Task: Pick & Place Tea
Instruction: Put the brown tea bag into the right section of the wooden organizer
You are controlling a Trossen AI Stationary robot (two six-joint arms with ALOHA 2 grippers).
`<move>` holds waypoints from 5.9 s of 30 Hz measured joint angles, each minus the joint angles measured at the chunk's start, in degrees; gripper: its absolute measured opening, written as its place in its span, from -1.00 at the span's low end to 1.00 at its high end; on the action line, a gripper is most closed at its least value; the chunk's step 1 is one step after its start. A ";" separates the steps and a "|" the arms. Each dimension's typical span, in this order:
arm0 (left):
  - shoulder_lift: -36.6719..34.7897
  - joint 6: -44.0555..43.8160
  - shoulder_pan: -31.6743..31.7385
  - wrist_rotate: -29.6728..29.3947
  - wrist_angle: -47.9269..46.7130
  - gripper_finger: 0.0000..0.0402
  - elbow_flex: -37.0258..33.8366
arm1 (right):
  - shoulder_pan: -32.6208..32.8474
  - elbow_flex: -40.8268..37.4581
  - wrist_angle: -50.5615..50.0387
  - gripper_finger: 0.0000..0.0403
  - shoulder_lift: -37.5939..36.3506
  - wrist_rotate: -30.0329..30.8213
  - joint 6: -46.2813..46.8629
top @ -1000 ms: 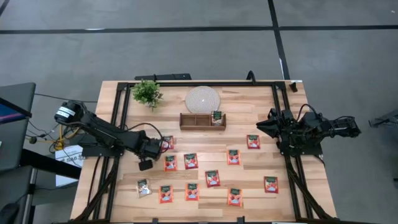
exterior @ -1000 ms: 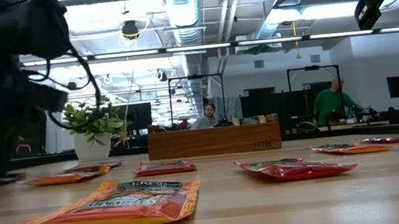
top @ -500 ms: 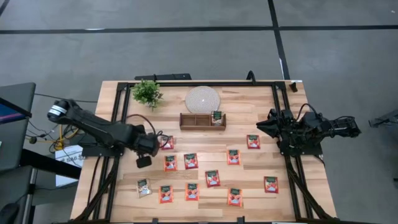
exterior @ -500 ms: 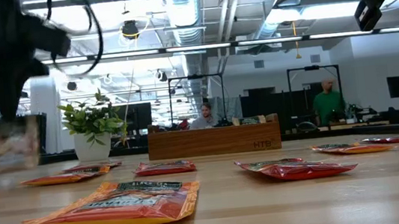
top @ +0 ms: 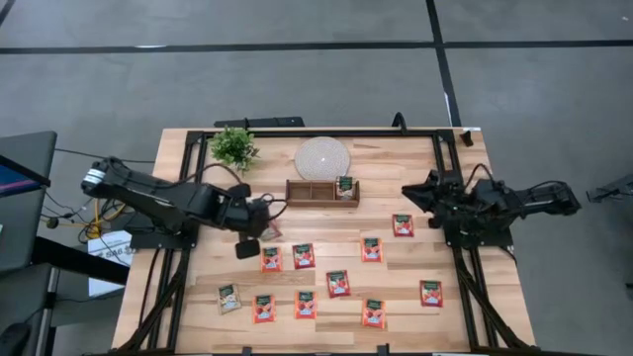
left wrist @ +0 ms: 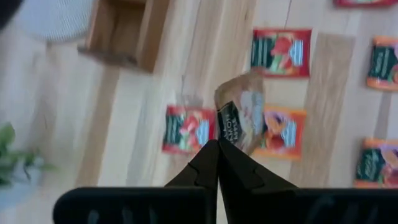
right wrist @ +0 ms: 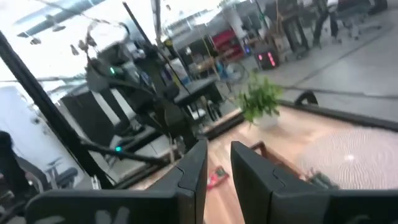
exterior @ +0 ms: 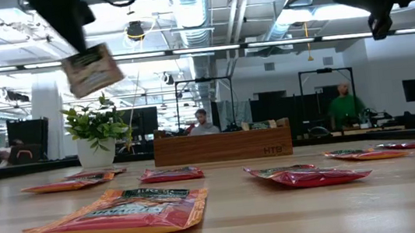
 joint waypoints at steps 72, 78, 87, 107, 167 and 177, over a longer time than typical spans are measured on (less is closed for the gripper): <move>14.63 25.09 11.11 1.78 23.59 -1.00 15.73 | -4.94 49.07 -12.02 -0.26 69.05 -10.85 -24.68; 15.50 26.01 11.08 2.41 25.78 -1.00 15.73 | -4.98 49.07 -11.86 -0.26 69.05 -10.87 -24.66; 17.37 26.34 11.08 3.48 27.28 -1.00 15.73 | -4.96 49.07 -12.70 -0.34 68.99 -10.89 -24.62; 17.30 26.34 11.06 3.29 27.78 -1.00 15.73 | -5.64 49.05 -15.06 -0.51 68.99 -11.05 -23.09; 17.19 20.44 10.38 -17.89 -0.94 -1.00 15.73 | -8.11 47.26 -21.04 -1.00 68.97 -1.20 -14.62; 15.80 15.74 10.73 -14.69 -4.21 -1.00 13.79 | -10.52 36.54 -4.92 -1.00 67.41 0.60 -10.59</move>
